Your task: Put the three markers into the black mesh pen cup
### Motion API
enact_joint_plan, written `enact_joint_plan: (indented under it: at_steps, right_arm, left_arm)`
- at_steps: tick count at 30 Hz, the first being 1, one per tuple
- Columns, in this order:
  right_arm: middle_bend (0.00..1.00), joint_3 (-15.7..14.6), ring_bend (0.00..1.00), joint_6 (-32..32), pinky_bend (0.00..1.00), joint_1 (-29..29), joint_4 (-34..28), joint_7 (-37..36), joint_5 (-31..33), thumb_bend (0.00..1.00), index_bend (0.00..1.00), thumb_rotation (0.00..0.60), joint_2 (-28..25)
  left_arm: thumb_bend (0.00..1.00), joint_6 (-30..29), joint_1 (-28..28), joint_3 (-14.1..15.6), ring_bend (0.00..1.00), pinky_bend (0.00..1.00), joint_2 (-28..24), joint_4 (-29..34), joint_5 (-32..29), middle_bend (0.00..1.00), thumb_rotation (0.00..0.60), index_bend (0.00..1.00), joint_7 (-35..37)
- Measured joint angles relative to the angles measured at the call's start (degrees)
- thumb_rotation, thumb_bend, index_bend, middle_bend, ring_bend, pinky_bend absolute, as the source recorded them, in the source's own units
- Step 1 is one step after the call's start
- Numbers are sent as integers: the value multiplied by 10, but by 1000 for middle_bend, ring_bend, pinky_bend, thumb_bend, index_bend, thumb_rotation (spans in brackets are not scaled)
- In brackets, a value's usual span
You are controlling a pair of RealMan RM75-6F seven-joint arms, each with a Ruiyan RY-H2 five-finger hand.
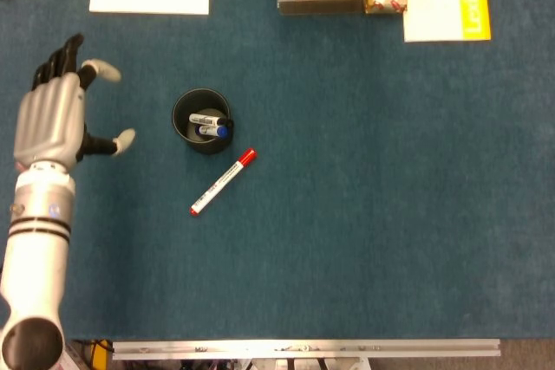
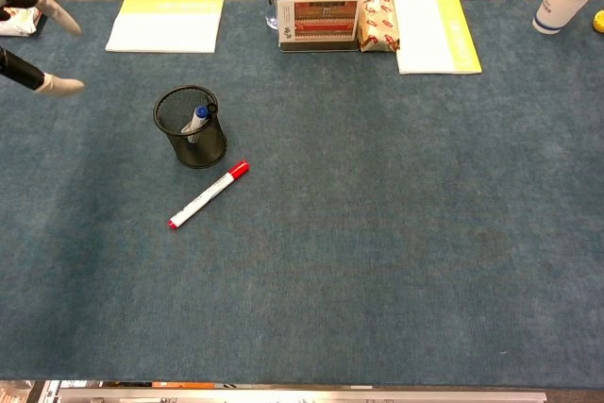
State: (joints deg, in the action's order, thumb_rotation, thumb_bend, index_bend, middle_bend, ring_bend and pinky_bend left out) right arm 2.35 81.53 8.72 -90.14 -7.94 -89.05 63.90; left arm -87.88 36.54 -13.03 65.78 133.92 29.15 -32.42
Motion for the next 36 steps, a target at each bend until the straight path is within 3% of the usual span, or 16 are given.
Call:
enact_joint_plan:
  at_steps: [8, 17, 22, 27, 31, 36]
  right_arm:
    - [188, 2, 109, 3, 390, -1, -2, -1, 1, 0, 102, 600, -4]
    - [187, 2, 109, 1, 390, -1, -4, 0, 2, 0, 122, 600, -6]
    - [188, 2, 109, -1, 390, -1, -4, -1, 3, 0, 122, 600, -7]
    - [187, 2, 109, 0, 390, -1, -4, -2, 4, 0, 121, 600, -8]
    - [188, 2, 109, -2, 390, -1, -4, -2, 4, 0, 122, 600, -8]
    - [187, 3, 109, -1, 390, -1, -4, -3, 5, 0, 122, 600, -9]
  left_arm:
    - [179, -45, -20, 71, 0, 68, 22, 10, 48, 0, 600, 366, -63]
    - [179, -52, -69, 140, 0, 68, 39, 11, 129, 0, 600, 437, -56]
    - [179, -37, -94, 181, 0, 67, 40, 0, 199, 0, 600, 471, -45]
    - [179, 18, -114, 219, 0, 67, 39, -49, 273, 0, 600, 473, 0]
    - [179, 37, -134, 226, 0, 67, 48, -85, 285, 0, 600, 471, 23]
    - [180, 29, -151, 206, 0, 67, 85, -109, 269, 0, 600, 483, 20]
